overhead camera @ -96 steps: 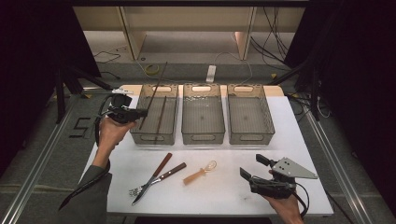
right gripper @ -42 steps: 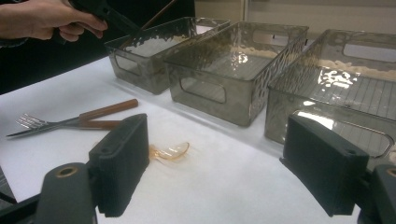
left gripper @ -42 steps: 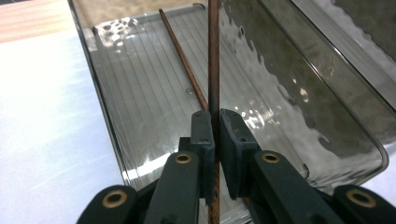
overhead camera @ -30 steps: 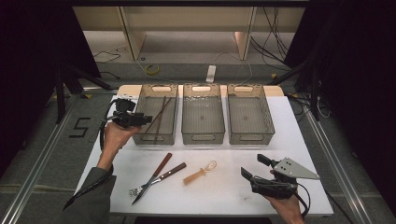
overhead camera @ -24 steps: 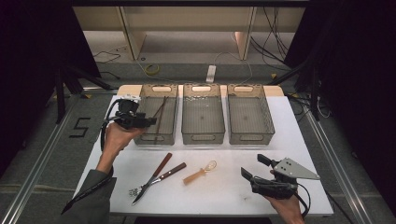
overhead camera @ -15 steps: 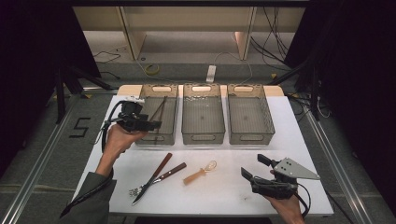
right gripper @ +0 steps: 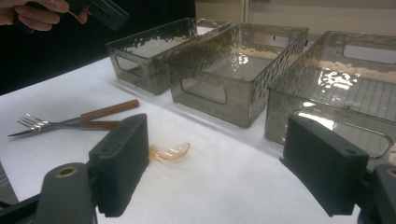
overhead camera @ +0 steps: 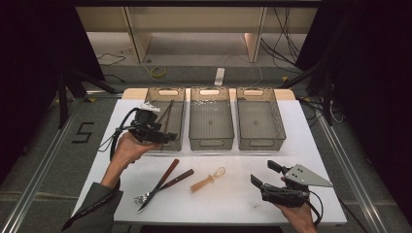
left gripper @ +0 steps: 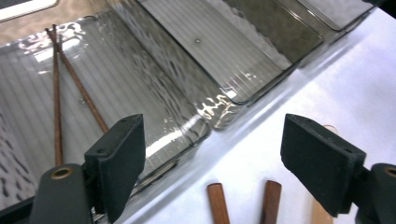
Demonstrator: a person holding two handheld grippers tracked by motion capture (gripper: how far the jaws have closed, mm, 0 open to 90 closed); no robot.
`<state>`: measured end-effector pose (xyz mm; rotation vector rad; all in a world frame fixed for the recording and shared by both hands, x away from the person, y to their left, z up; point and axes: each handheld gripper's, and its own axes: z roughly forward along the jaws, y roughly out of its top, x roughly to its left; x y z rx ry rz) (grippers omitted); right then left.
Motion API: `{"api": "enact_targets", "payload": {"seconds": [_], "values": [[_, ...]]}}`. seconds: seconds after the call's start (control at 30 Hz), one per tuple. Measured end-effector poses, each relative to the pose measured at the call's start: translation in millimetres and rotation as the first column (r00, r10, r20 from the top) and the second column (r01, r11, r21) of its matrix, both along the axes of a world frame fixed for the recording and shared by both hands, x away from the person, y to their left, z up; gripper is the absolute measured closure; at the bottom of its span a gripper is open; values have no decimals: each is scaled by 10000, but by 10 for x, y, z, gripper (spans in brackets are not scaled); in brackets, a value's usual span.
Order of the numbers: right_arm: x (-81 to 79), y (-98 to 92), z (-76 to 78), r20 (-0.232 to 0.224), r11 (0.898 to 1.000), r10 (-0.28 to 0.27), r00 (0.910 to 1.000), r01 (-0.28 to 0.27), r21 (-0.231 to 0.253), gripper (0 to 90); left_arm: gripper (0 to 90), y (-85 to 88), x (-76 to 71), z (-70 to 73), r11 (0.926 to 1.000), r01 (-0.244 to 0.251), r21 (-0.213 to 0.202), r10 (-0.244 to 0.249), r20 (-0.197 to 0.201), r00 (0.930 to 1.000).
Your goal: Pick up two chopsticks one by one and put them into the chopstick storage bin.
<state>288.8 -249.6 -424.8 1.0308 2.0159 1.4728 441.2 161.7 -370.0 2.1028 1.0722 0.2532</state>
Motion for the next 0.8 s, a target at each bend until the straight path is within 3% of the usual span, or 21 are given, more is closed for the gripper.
{"api": "enact_targets", "payload": {"seconds": [0.23, 0.43, 0.8], "values": [[-2, -1, 1, 3, 10000, 16, 10000, -16, 34, 231, 196, -169, -76, -28, 9982, 506, 333, -500, -164, 9986], [2, -2, -3, -25, 10000, 30, 10000, -29, 30, 230, 184, -273, -113, -74, 9959, 828, 376, -812, -416, 9958], [21, -16, -23, -118, 9999, 48, 9999, -47, 103, 231, 171, -530, -229, -141, 9851, 1527, 791, -1489, -523, 9875]]}}
